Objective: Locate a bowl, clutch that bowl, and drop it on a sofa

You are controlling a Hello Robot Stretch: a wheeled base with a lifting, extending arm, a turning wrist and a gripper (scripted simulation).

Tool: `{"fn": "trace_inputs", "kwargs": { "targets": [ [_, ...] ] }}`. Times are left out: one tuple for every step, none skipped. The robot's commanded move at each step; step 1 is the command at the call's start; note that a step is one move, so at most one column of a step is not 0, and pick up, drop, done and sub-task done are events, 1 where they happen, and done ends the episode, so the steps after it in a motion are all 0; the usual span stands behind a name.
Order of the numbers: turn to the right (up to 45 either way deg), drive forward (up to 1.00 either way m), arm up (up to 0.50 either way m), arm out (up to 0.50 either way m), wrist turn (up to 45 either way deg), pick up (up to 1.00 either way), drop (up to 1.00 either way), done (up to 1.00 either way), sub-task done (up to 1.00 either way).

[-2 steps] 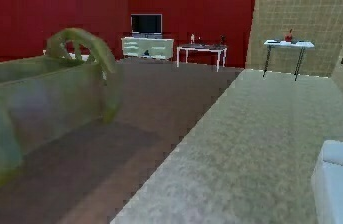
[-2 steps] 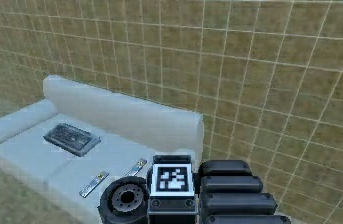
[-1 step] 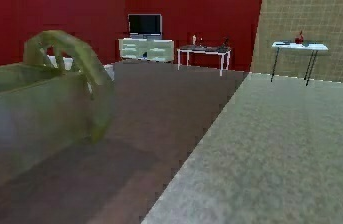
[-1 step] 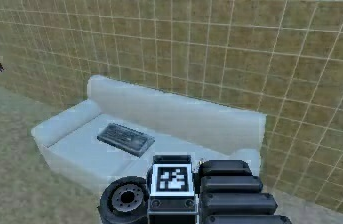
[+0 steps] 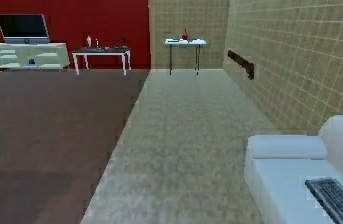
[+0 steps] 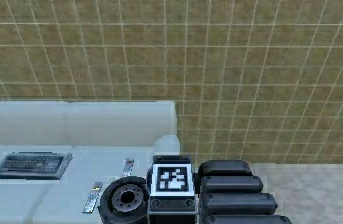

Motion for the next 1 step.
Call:
{"fn": "trace_inputs", "kwargs": {
  "targets": [
    [0.0, 0.7, 0.0, 0.0, 0.0, 0.0, 0.0, 0.0, 0.0]
  ]
}}
